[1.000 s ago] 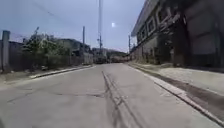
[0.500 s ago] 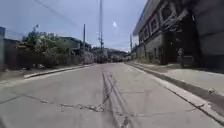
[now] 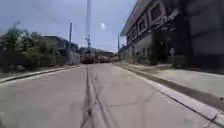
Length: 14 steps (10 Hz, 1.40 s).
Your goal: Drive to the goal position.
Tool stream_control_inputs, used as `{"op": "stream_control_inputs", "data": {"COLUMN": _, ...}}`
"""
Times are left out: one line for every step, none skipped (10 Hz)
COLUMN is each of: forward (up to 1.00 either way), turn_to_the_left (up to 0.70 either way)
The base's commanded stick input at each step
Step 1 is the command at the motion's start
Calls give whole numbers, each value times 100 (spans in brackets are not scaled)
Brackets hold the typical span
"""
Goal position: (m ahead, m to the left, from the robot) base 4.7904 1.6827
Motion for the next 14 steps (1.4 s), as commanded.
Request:
{"op": "stream_control_inputs", "data": {"forward": 100, "turn_to_the_left": 1}}
{"op": "stream_control_inputs", "data": {"forward": 100, "turn_to_the_left": -15}}
{"op": "stream_control_inputs", "data": {"forward": 100, "turn_to_the_left": -33}}
{"op": "stream_control_inputs", "data": {"forward": 100, "turn_to_the_left": -4}}
{"op": "stream_control_inputs", "data": {"forward": 100, "turn_to_the_left": 1}}
{"op": "stream_control_inputs", "data": {"forward": 100, "turn_to_the_left": 1}}
{"op": "stream_control_inputs", "data": {"forward": 100, "turn_to_the_left": 1}}
{"op": "stream_control_inputs", "data": {"forward": 100, "turn_to_the_left": 1}}
{"op": "stream_control_inputs", "data": {"forward": 100, "turn_to_the_left": 1}}
{"op": "stream_control_inputs", "data": {"forward": 100, "turn_to_the_left": 1}}
{"op": "stream_control_inputs", "data": {"forward": 100, "turn_to_the_left": 1}}
{"op": "stream_control_inputs", "data": {"forward": 100, "turn_to_the_left": 1}}
{"op": "stream_control_inputs", "data": {"forward": 100, "turn_to_the_left": 1}}
{"op": "stream_control_inputs", "data": {"forward": 100, "turn_to_the_left": 1}}
